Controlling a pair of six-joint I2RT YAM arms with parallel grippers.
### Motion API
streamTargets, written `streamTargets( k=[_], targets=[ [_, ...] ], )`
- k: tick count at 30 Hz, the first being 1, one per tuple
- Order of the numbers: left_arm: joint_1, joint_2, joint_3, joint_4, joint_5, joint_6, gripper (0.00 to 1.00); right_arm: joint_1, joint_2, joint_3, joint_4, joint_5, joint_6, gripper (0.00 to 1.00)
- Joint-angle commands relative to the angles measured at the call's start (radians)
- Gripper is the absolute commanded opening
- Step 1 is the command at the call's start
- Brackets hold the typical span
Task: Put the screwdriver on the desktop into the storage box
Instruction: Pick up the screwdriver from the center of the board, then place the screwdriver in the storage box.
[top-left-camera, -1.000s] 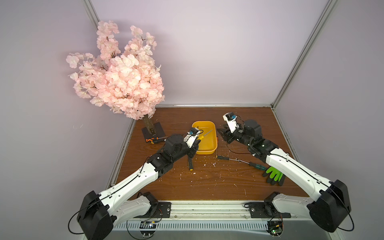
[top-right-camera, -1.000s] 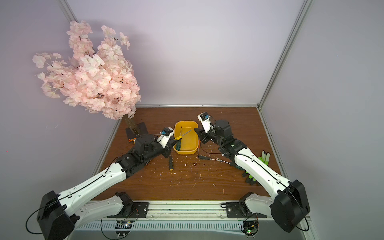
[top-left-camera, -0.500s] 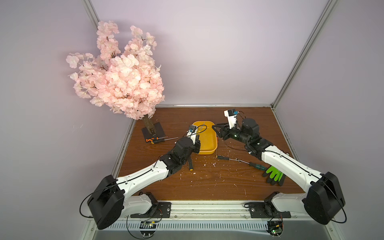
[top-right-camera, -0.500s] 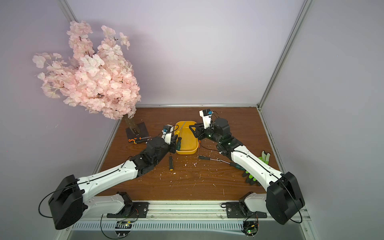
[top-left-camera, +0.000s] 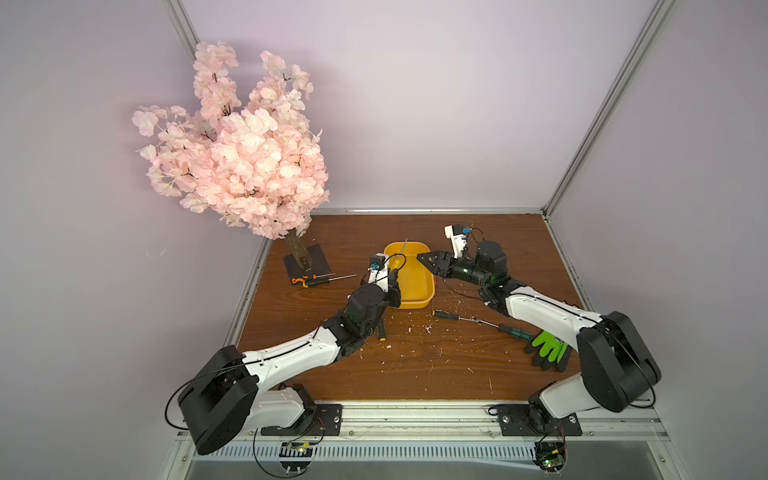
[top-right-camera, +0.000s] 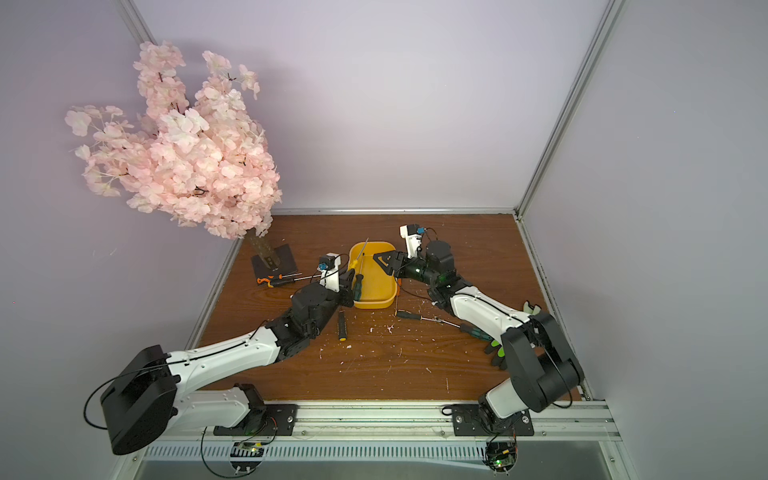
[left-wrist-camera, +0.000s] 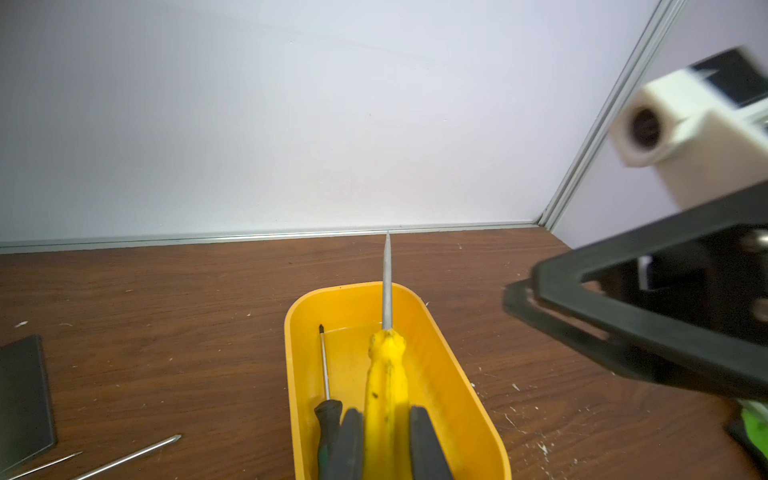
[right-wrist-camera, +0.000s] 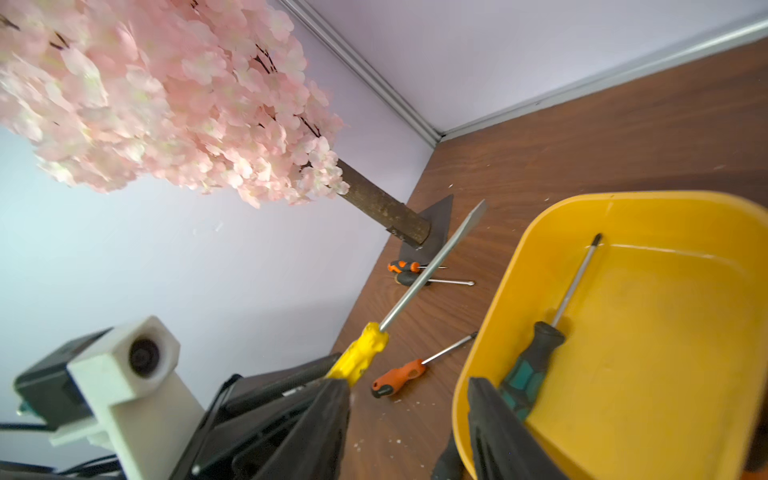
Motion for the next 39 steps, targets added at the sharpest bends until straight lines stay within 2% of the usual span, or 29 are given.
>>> streamTargets(
  k=[1, 6, 13, 17, 19, 21, 23, 26, 30, 34, 39],
  targets=[
    [-0.033, -0.031, -0.030, 0.145, 0.029, 0.007, 0.00, 0.000, 0.063, 0.044, 0.333, -0.150, 0.238, 0.53],
    [-0.052, -0.042, -0.052, 0.205, 0.040, 0.011, 0.00, 0.005, 0.159, 0.074, 0.551, -0.198, 0.400, 0.52],
    [-0.064, -0.031, -0.050, 0.243, 0.072, 0.011, 0.00, 0.010, 0.212, 0.114, 0.612, -0.210, 0.469, 0.47],
    [-0.065, -0.018, -0.050, 0.244, 0.063, 0.012, 0.01, 0.010, 0.247, 0.136, 0.647, -0.216, 0.510, 0.25],
    [-0.064, -0.019, -0.054, 0.234, 0.049, 0.005, 0.09, 0.010, 0.263, 0.158, 0.618, -0.219, 0.498, 0.15],
    [-0.064, -0.033, -0.063, 0.213, 0.038, -0.004, 0.26, 0.007, 0.278, 0.193, 0.541, -0.219, 0.455, 0.08],
    [-0.064, -0.056, -0.076, 0.179, 0.018, -0.019, 0.43, 0.003, 0.288, 0.235, 0.448, -0.210, 0.391, 0.06],
    [-0.064, -0.120, -0.108, 0.104, -0.017, -0.036, 0.52, -0.010, 0.313, 0.315, 0.254, -0.189, 0.271, 0.04],
    [-0.064, -0.249, -0.170, -0.003, -0.070, -0.075, 0.57, -0.030, 0.368, 0.415, 0.016, -0.148, 0.132, 0.01],
    [-0.065, -0.382, -0.213, -0.108, -0.117, -0.099, 0.57, -0.035, 0.435, 0.544, -0.264, -0.089, -0.045, 0.01],
    [-0.064, -0.507, -0.231, -0.215, -0.160, -0.118, 0.57, -0.033, 0.530, 0.645, -0.428, -0.053, -0.120, 0.02]
  ],
)
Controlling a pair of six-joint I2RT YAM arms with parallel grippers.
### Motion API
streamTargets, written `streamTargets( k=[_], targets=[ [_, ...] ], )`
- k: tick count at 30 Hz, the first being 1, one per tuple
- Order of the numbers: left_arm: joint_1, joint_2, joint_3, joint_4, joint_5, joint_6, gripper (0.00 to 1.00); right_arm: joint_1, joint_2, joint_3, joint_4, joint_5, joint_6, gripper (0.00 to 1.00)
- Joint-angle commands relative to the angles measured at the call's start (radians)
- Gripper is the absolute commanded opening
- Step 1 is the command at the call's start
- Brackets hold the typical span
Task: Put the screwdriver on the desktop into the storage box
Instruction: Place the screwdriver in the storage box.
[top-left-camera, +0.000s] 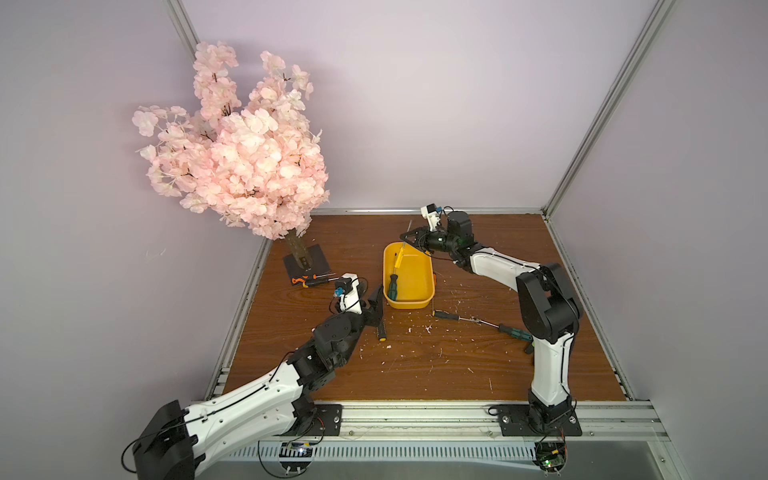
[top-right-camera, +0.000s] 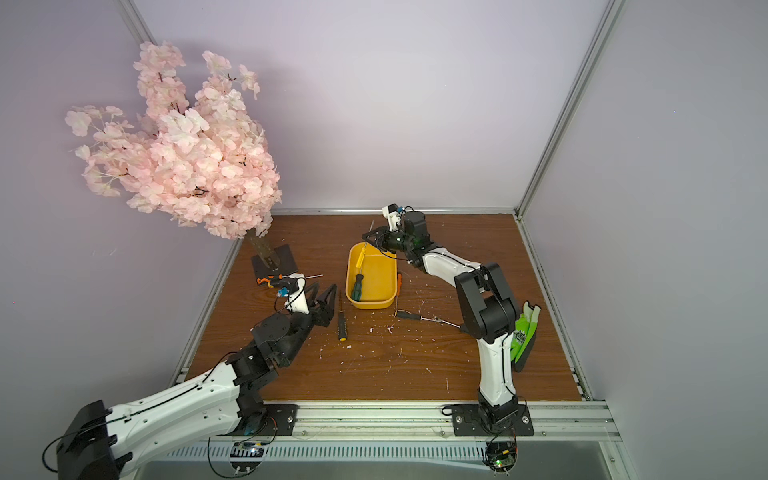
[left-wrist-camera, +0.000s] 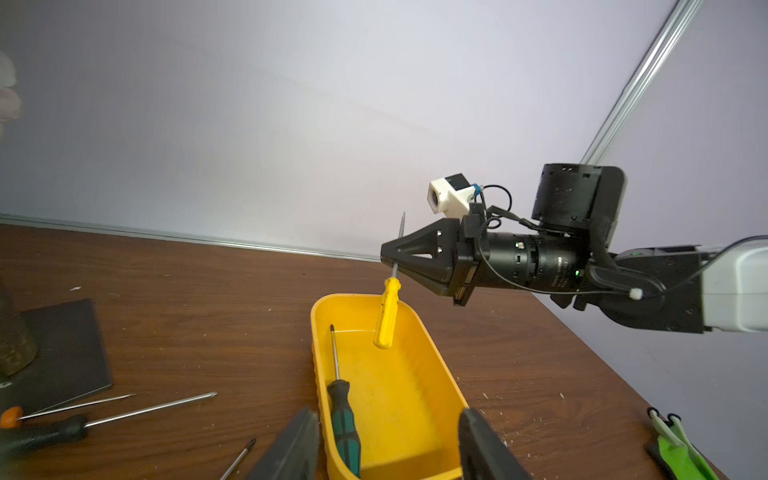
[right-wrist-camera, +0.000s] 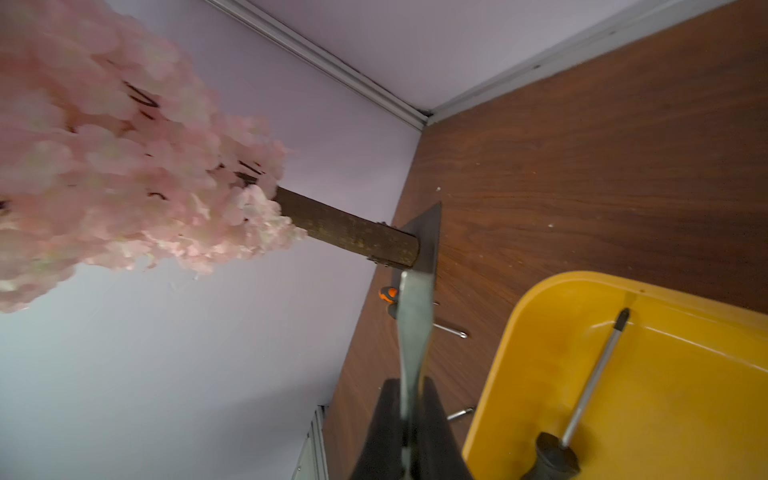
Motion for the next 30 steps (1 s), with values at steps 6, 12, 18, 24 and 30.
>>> streamTargets(
  k=[6, 12, 18, 24, 30],
  targets=[
    [-0.008, -0.090, 0.001, -0.169, -0.047, -0.044, 0.60, 0.016, 0.094, 0.119, -0.290, 0.068, -0.191, 0.02],
    [-0.008, -0.091, 0.002, -0.172, -0.035, -0.047, 0.62, 0.037, 0.135, 0.144, -0.354, 0.077, -0.226, 0.03],
    [-0.008, -0.088, 0.007, -0.177, -0.030, -0.052, 0.62, 0.042, 0.166, 0.156, -0.384, 0.087, -0.231, 0.04],
    [-0.009, -0.090, 0.005, -0.186, -0.031, -0.063, 0.62, 0.049, 0.160, 0.130, -0.380, 0.089, -0.223, 0.14],
    [-0.008, -0.087, 0.016, -0.195, -0.028, -0.057, 0.64, 0.050, 0.149, 0.151, -0.408, 0.104, -0.228, 0.32]
  ],
)
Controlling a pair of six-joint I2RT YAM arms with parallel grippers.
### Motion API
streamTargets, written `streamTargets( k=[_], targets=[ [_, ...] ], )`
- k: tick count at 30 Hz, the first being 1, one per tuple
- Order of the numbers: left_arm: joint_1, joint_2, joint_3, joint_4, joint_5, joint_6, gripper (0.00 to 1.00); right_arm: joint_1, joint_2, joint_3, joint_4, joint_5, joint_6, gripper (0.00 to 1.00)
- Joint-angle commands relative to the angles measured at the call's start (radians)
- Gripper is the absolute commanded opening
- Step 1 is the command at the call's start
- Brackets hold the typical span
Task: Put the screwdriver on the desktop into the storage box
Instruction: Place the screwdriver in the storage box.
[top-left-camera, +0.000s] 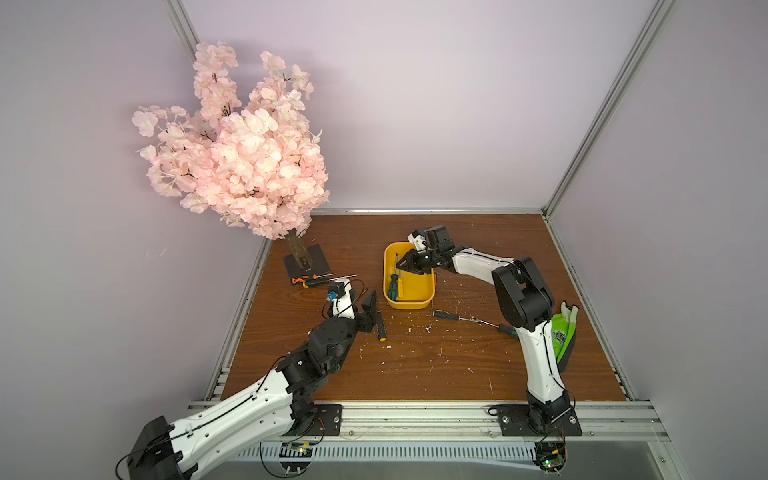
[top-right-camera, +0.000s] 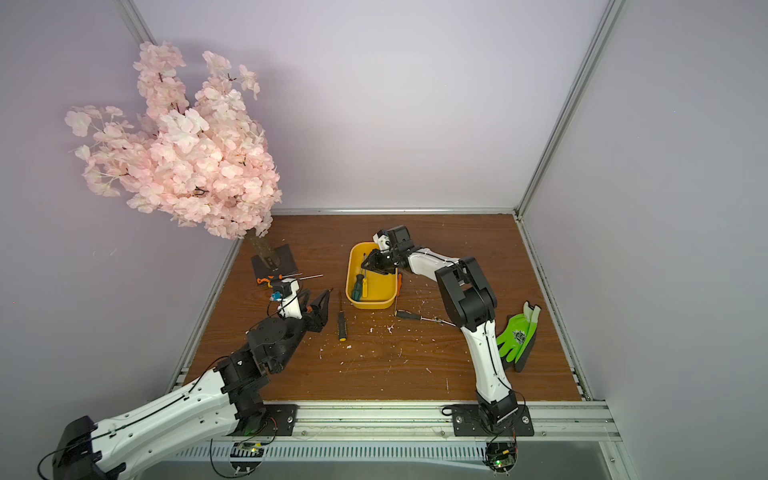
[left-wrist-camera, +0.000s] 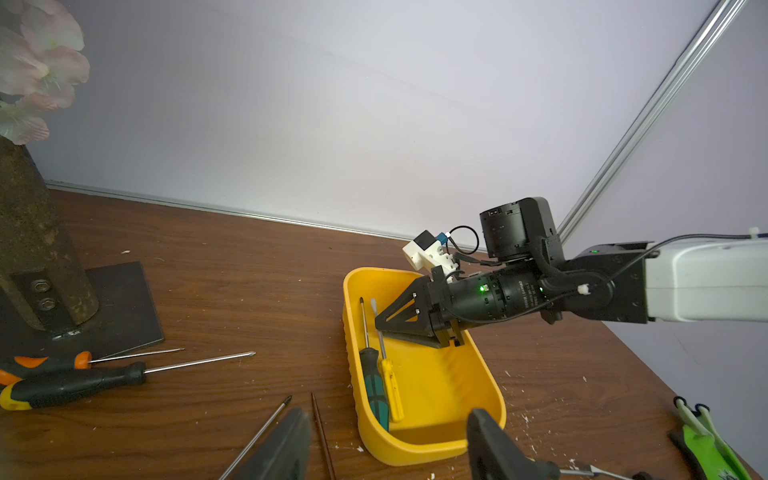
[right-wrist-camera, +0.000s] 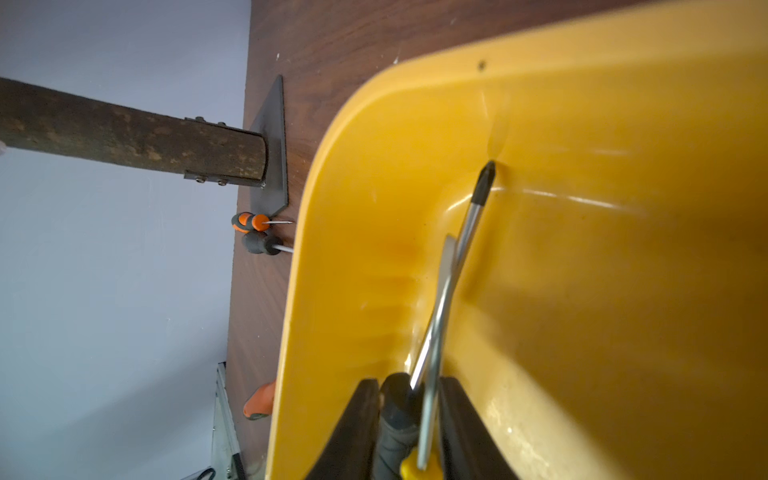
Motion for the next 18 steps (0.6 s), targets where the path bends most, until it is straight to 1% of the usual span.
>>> streamTargets(
  k=[1, 9, 18],
  targets=[
    [-0.008, -0.002, 0.021, -0.020, -0.003, -0.007, 0.64, 0.004, -0.034, 0.027, -0.021, 0.012, -0.014, 0.33],
    [-0.008, 0.007, 0.051, -0.080, 0.014, -0.035, 0.69, 0.001, -0.102, 0.034, -0.035, 0.016, -0.026, 0.34],
    [-0.008, 0.052, 0.113, -0.170, 0.039, -0.066, 0.70, 0.003, -0.226, -0.004, -0.052, 0.036, -0.069, 0.35]
  ],
)
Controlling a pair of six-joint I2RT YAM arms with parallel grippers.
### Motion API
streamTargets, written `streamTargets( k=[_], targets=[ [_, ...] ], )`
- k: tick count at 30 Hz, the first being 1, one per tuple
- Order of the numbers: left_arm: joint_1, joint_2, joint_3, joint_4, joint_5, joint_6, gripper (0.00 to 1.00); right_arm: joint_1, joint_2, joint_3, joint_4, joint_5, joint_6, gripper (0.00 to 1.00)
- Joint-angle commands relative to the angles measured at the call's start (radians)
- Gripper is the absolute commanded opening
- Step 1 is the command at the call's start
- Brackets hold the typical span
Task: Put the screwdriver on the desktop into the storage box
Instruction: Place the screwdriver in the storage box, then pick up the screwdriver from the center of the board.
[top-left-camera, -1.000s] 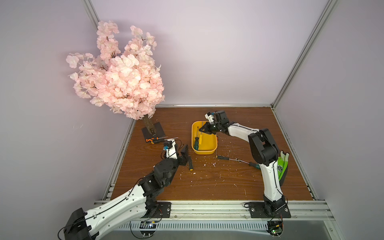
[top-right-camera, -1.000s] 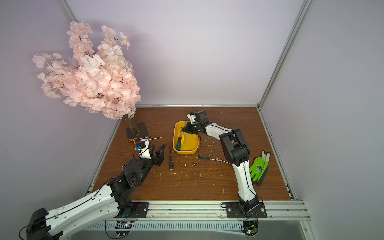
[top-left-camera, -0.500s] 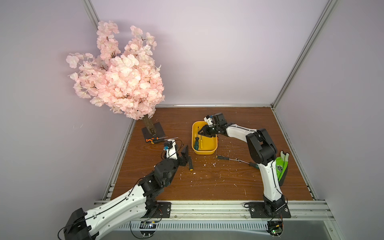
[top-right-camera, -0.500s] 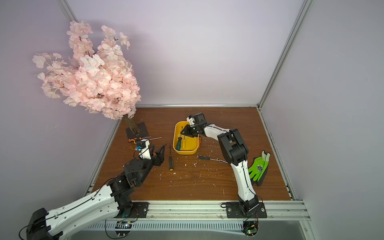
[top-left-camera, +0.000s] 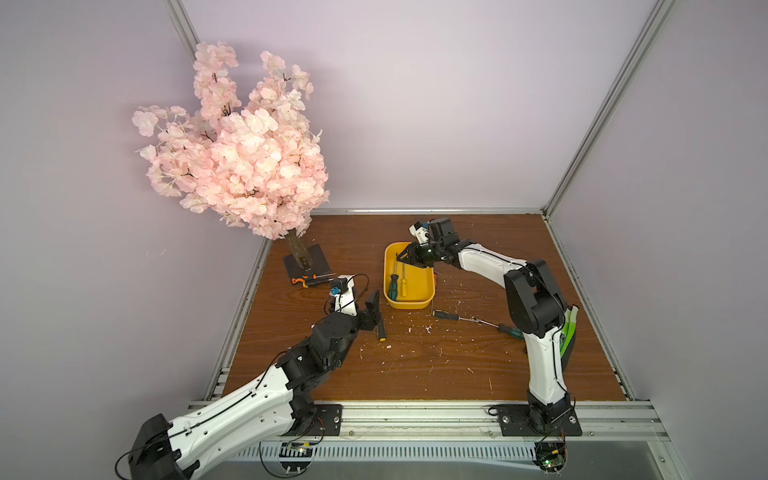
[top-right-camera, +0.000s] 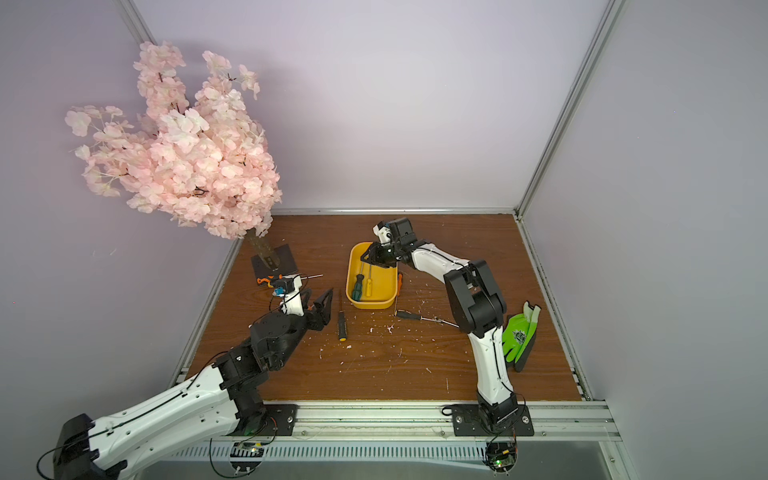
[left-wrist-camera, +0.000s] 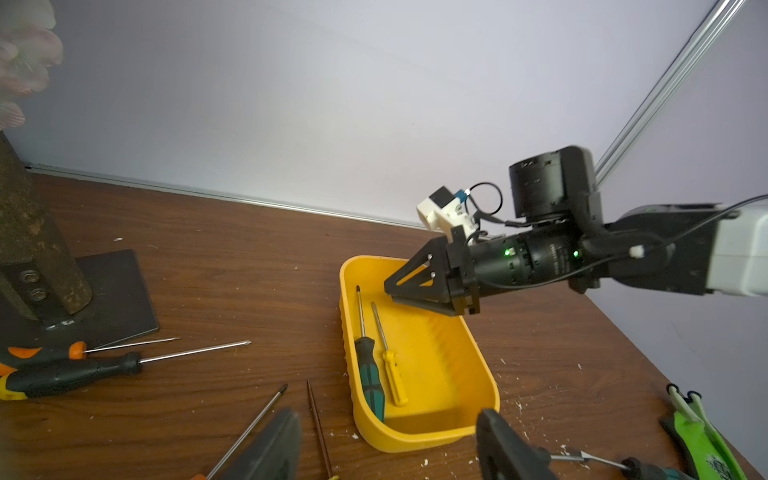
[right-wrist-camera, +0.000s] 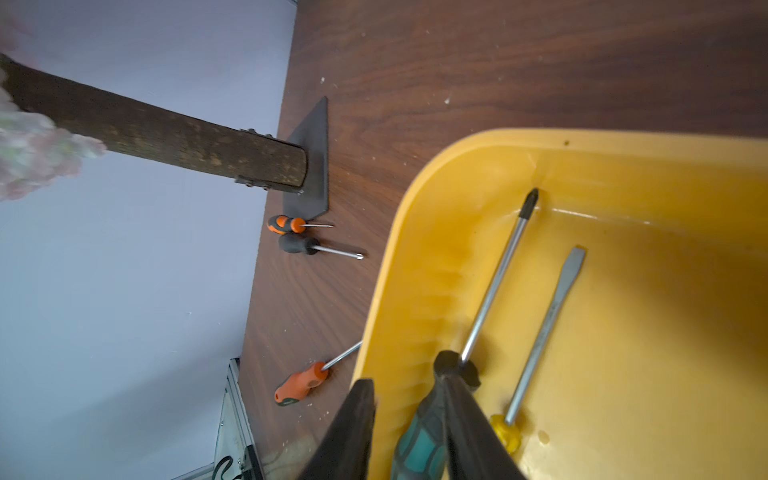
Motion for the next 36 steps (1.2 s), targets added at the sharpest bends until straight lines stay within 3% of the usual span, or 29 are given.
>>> streamTargets(
  k=[1, 9, 15, 20, 27, 36],
  targets=[
    [-0.008, 0.025, 0.042, -0.071, 0.014, -0.029, 0.71, 0.002, -0.112, -0.016, 0.003, 0.027, -0.048, 0.35],
    [-0.006, 0.165, 0.157, -0.229, 0.070, -0.092, 0.69, -0.016, -0.311, -0.192, 0.022, 0.083, -0.083, 0.36],
    [0.009, 0.251, 0.204, -0.352, 0.102, -0.205, 0.69, -0.054, -0.483, -0.364, 0.042, 0.133, -0.092, 0.37],
    [0.044, 0.364, 0.241, -0.448, 0.191, -0.280, 0.67, -0.092, -0.591, -0.472, 0.039, 0.152, -0.097, 0.38],
    [0.079, 0.516, 0.270, -0.488, 0.295, -0.328, 0.66, -0.122, -0.640, -0.539, 0.047, 0.144, -0.097, 0.38],
    [0.088, 0.727, 0.347, -0.564, 0.335, -0.334, 0.61, -0.140, -0.661, -0.594, 0.075, 0.135, -0.083, 0.38]
  ],
)
